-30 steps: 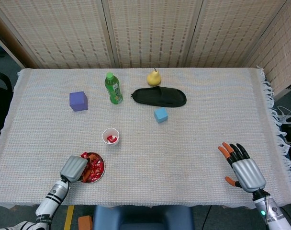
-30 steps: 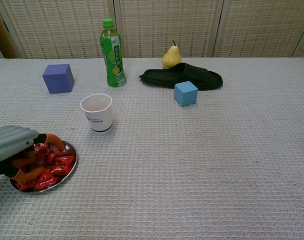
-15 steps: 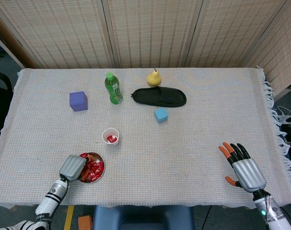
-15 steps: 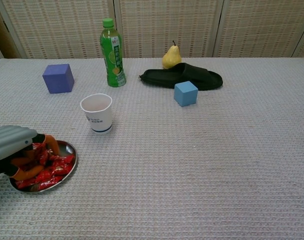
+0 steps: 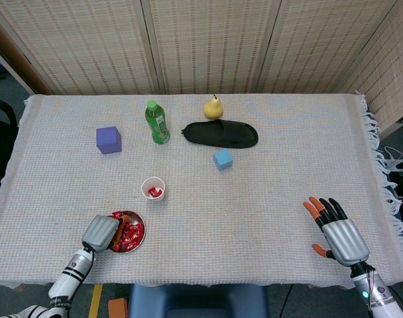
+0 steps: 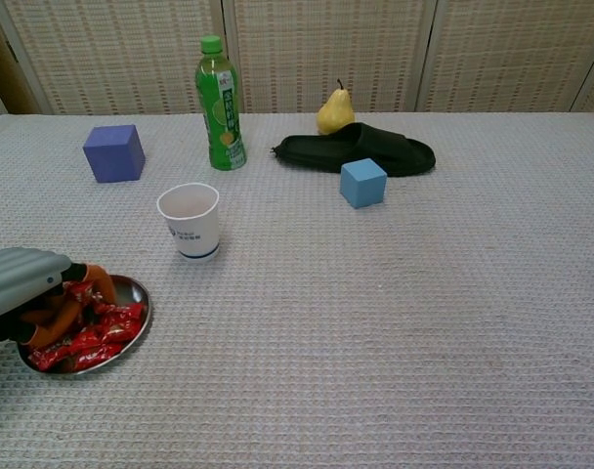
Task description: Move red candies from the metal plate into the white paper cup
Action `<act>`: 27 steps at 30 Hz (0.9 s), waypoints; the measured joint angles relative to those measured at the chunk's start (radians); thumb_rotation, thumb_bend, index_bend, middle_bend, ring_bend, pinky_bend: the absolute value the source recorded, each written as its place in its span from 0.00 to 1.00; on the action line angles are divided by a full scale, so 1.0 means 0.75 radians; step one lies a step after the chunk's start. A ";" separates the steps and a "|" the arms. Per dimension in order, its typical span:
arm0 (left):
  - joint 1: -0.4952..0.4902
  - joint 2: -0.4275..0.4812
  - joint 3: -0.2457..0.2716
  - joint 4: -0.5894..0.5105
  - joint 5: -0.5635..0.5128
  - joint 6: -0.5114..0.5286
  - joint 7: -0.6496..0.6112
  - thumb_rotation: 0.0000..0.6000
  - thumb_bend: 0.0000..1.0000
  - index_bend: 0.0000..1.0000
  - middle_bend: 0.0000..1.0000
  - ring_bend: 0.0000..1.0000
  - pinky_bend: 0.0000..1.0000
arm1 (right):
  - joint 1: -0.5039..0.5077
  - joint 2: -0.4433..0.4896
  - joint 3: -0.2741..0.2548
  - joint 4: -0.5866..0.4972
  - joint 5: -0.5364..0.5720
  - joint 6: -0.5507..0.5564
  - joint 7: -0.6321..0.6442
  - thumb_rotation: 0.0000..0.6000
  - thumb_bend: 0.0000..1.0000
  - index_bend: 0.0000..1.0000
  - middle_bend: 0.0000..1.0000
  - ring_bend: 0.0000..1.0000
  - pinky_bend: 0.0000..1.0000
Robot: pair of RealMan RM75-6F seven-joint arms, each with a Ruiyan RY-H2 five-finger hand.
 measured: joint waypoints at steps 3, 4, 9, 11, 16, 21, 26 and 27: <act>0.007 -0.004 0.002 0.005 0.004 0.005 -0.001 1.00 0.79 0.66 1.00 1.00 1.00 | 0.000 0.000 0.000 0.000 -0.001 0.000 0.000 1.00 0.10 0.00 0.00 0.00 0.00; 0.009 -0.005 0.002 0.007 0.006 0.007 -0.004 1.00 0.80 0.67 1.00 1.00 1.00 | 0.000 0.000 -0.001 -0.001 -0.001 0.001 0.000 1.00 0.10 0.00 0.00 0.00 0.00; 0.019 -0.008 0.003 0.013 0.022 0.023 -0.018 1.00 0.82 0.70 1.00 1.00 1.00 | -0.001 0.000 -0.001 -0.001 -0.001 0.001 -0.001 1.00 0.10 0.00 0.00 0.00 0.00; 0.023 -0.008 0.003 0.014 0.029 0.033 -0.021 1.00 0.82 0.72 1.00 1.00 1.00 | -0.001 0.001 -0.001 -0.002 -0.001 0.000 -0.002 1.00 0.10 0.00 0.00 0.00 0.00; 0.038 -0.010 -0.003 0.014 0.058 0.077 -0.047 1.00 0.85 0.75 1.00 1.00 1.00 | 0.000 0.001 -0.001 -0.003 0.002 -0.003 -0.003 1.00 0.10 0.00 0.00 0.00 0.00; 0.053 -0.006 -0.012 0.017 0.079 0.115 -0.071 1.00 0.88 0.76 1.00 1.00 1.00 | 0.000 0.001 -0.002 -0.005 0.002 -0.004 -0.006 1.00 0.10 0.00 0.00 0.00 0.00; 0.060 0.007 -0.021 0.013 0.085 0.126 -0.085 1.00 0.88 0.75 1.00 1.00 1.00 | -0.001 0.001 -0.003 -0.006 0.001 -0.003 -0.008 1.00 0.10 0.00 0.00 0.00 0.00; 0.061 0.010 -0.023 0.010 0.088 0.129 -0.086 1.00 0.88 0.76 1.00 1.00 1.00 | -0.001 0.001 -0.003 -0.006 0.001 -0.003 -0.008 1.00 0.10 0.00 0.00 0.00 0.00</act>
